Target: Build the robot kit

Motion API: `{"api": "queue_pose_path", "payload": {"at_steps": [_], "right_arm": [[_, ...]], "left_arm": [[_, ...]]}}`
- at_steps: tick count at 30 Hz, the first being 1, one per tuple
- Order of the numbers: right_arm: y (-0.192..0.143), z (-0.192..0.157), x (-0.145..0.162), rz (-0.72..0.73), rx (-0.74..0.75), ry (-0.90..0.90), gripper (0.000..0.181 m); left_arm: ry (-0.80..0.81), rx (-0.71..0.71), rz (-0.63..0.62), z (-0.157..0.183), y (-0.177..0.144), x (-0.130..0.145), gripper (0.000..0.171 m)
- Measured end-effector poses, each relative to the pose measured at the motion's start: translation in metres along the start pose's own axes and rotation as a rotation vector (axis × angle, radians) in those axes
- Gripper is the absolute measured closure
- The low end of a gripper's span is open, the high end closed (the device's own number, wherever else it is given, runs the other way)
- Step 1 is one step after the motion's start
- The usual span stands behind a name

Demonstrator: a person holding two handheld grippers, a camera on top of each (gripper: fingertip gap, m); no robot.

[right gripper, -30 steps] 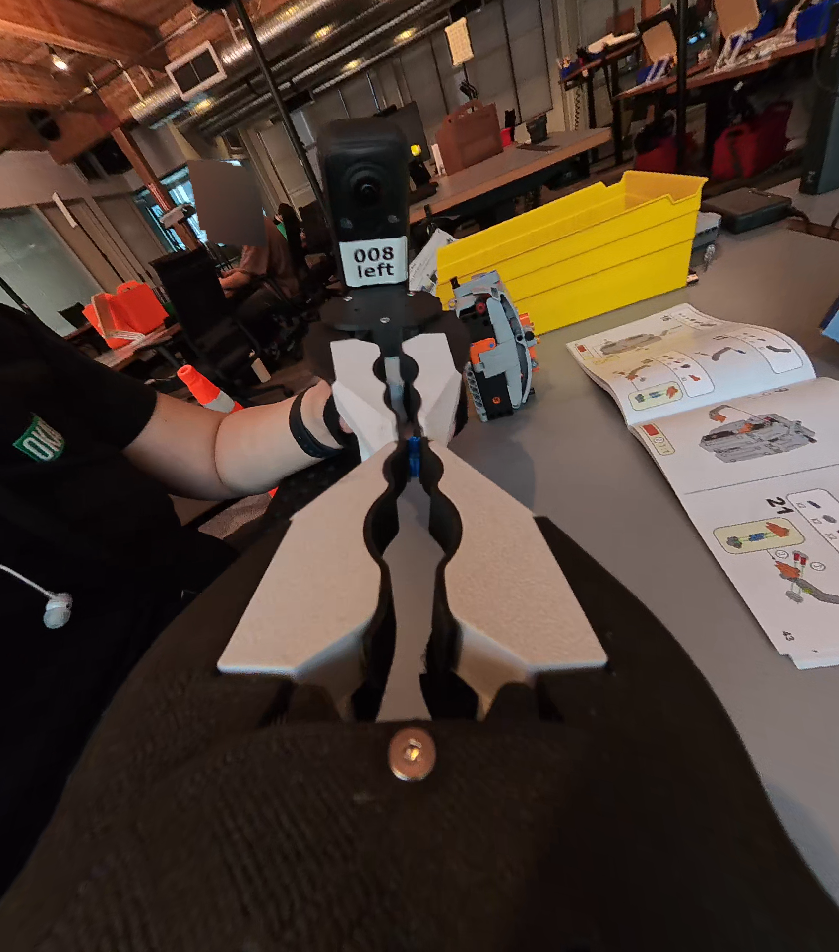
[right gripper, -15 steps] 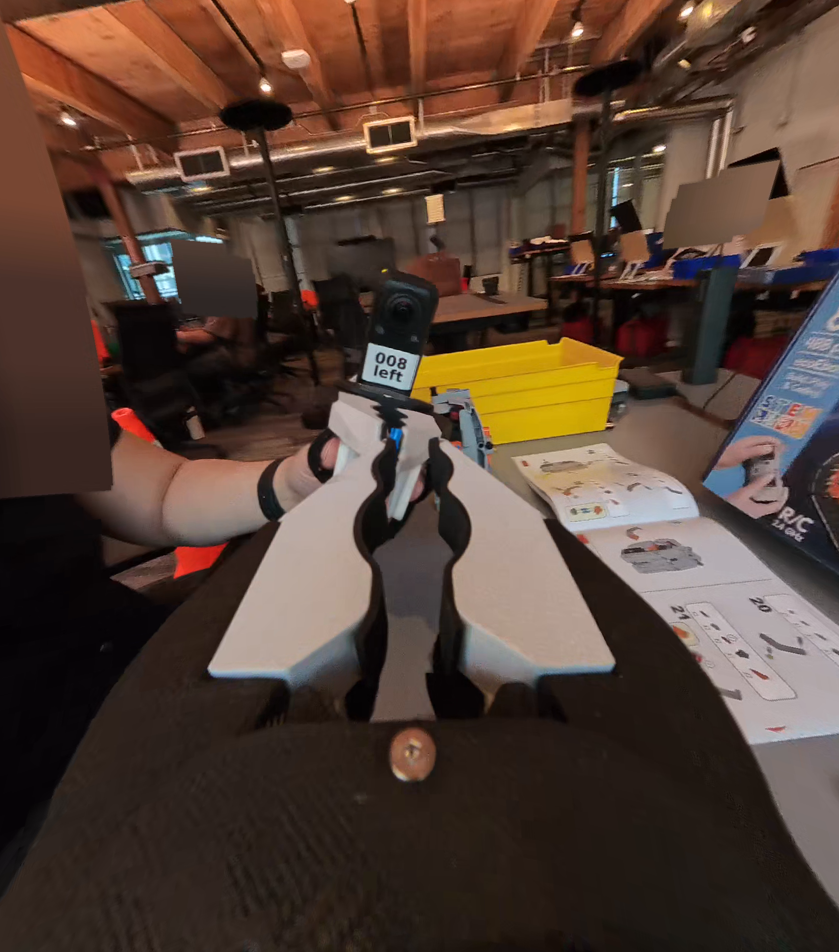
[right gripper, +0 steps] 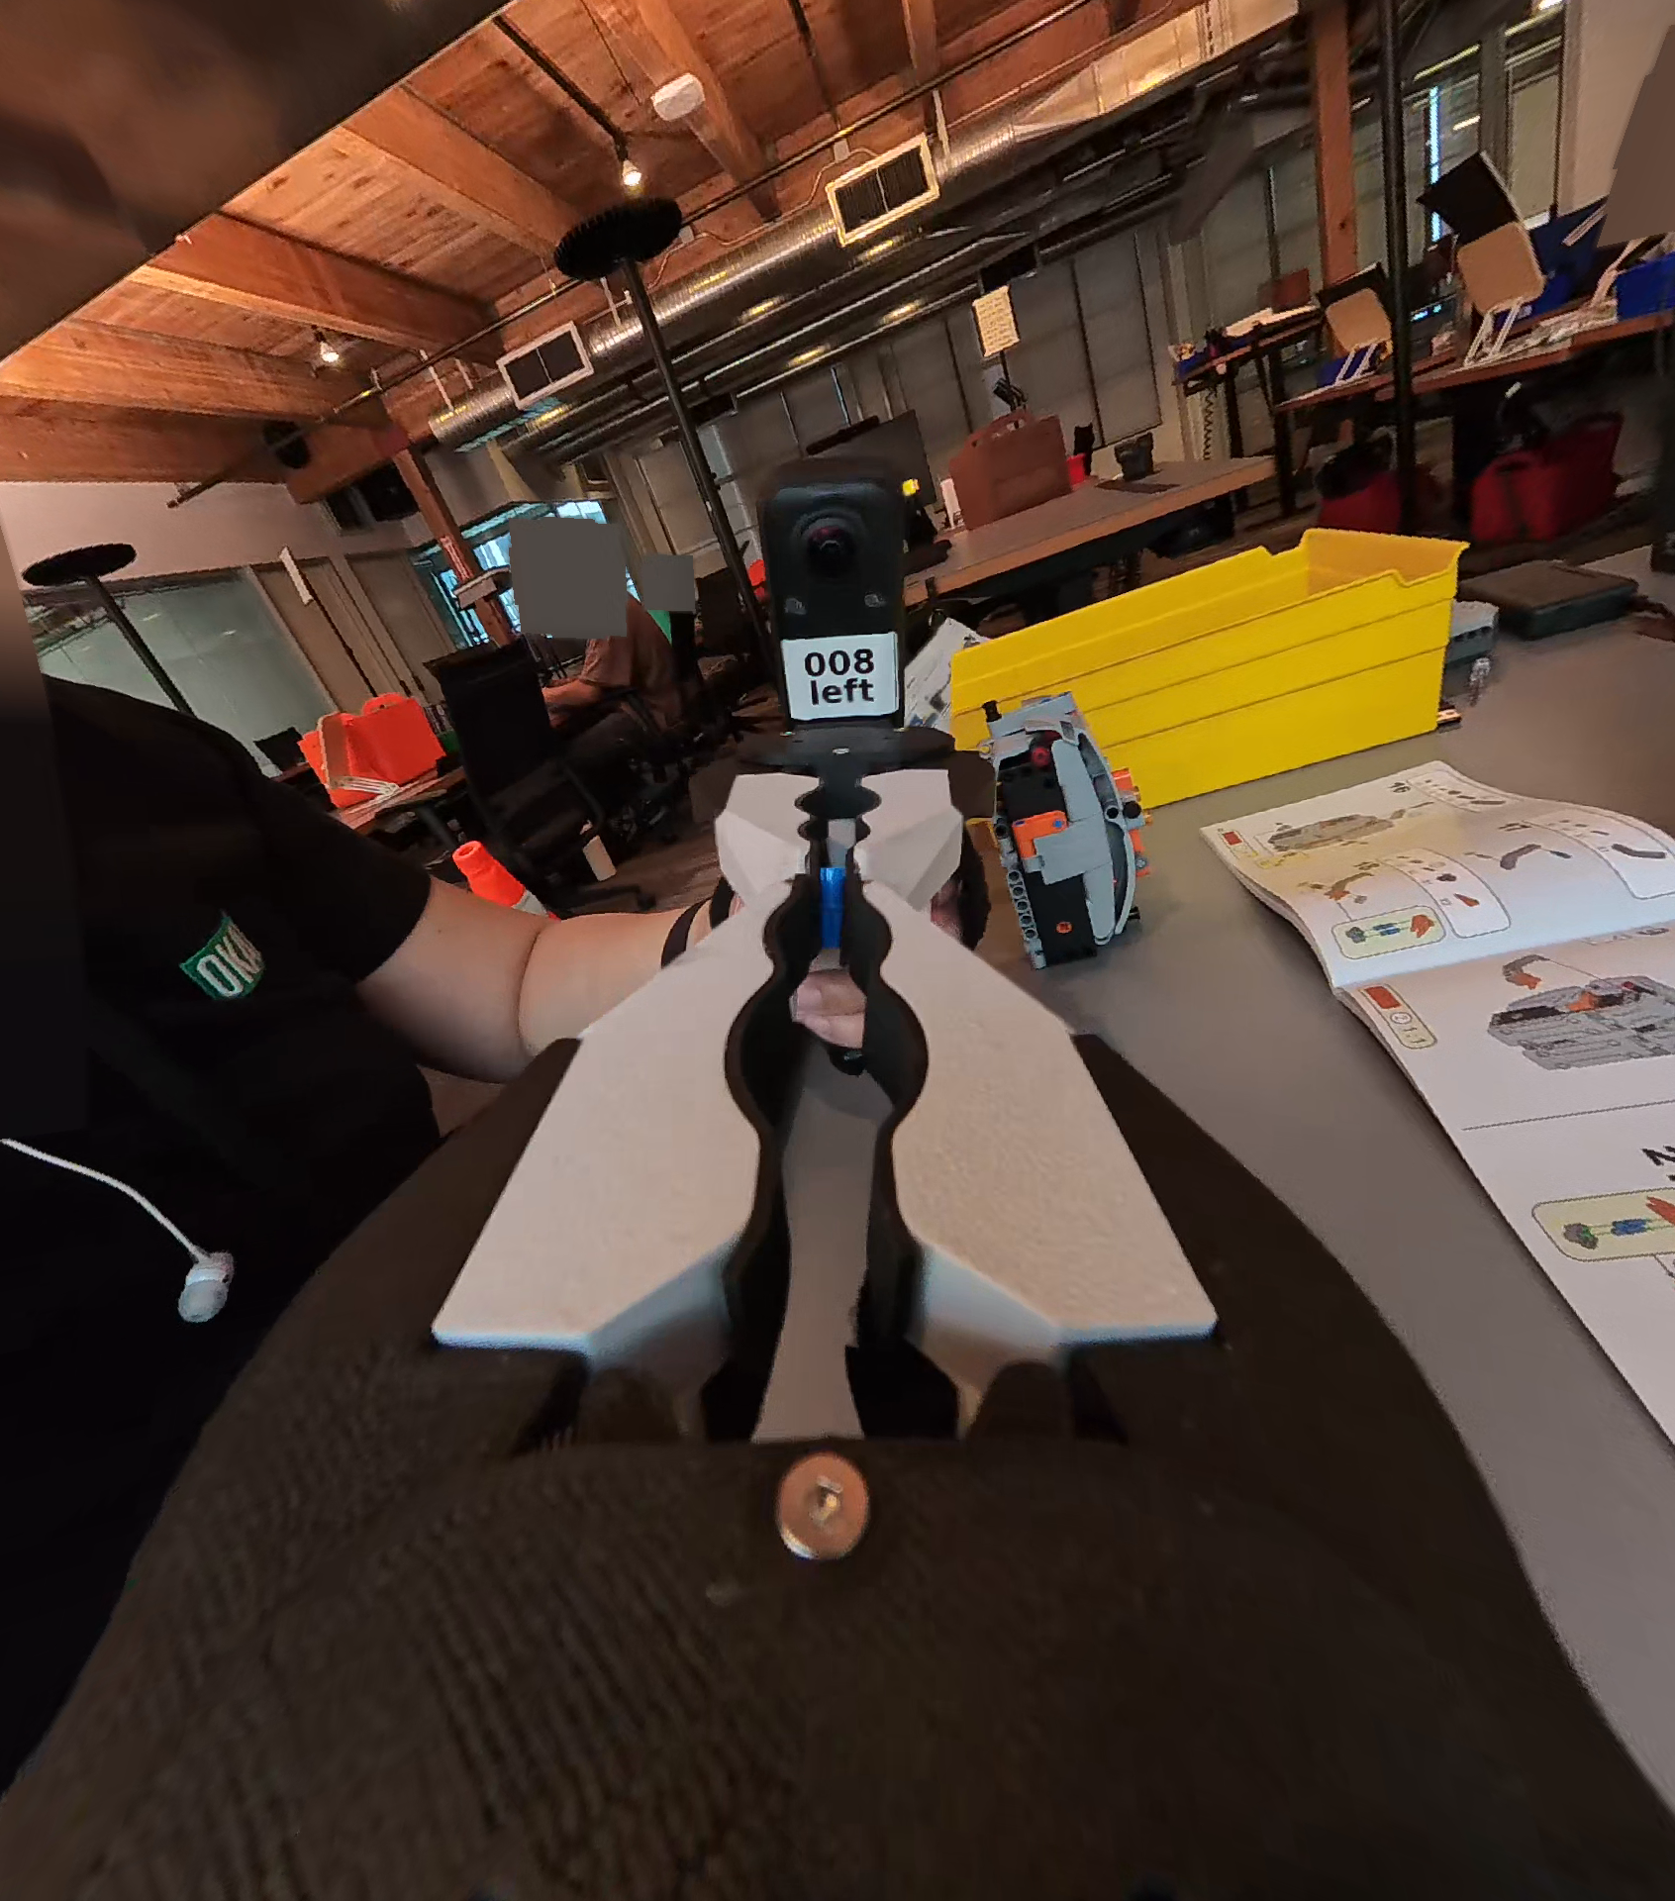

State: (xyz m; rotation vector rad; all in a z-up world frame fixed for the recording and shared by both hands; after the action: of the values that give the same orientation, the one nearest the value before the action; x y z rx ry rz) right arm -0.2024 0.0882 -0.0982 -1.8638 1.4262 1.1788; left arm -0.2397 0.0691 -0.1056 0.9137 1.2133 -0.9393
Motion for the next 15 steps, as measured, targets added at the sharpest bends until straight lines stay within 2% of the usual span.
{"api": "queue_pose_path", "payload": {"at_steps": [3, 5, 9, 11, 13, 15], "right_arm": [[-0.002, 0.002, 0.002, -0.03, -0.008, 0.03, 0.178], [-0.006, 0.004, 0.002, -0.051, 0.029, -0.026, 0.178], [-0.01, 0.007, 0.004, -0.151, 0.288, -0.454, 0.177], [-0.011, 0.009, 0.005, -0.208, 0.425, -0.669, 0.177], [-0.009, 0.008, 0.009, -0.253, 0.491, -0.81, 0.177], [-0.005, 0.009, 0.014, -0.293, 0.512, -0.866, 0.176]], "left_arm": [[0.013, 0.001, -0.033, 0.0, 0.0, 0.003, 0.168], [0.015, -0.026, -0.091, -0.005, -0.003, 0.006, 0.144], [-0.006, -0.081, -0.071, -0.014, -0.014, 0.0, 0.155], [-0.053, -0.063, -0.079, -0.013, -0.012, 0.004, 0.152], [-0.093, -0.067, -0.095, -0.015, -0.008, 0.008, 0.15], [-0.119, -0.064, -0.087, -0.015, -0.007, 0.009, 0.149]]}}
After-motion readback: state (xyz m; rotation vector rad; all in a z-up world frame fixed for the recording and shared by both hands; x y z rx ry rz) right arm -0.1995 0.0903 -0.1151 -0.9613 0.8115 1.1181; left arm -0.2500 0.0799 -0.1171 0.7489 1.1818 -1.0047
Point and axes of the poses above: each gripper's, where its closed fingertips meet, y out along the fingers, x out of its underside, z = x × y across the jaws, the point moved 3 cm from there along -y, back along the fingers, and after that the axes turned 10 degrees about y, right-handed, at the moved point
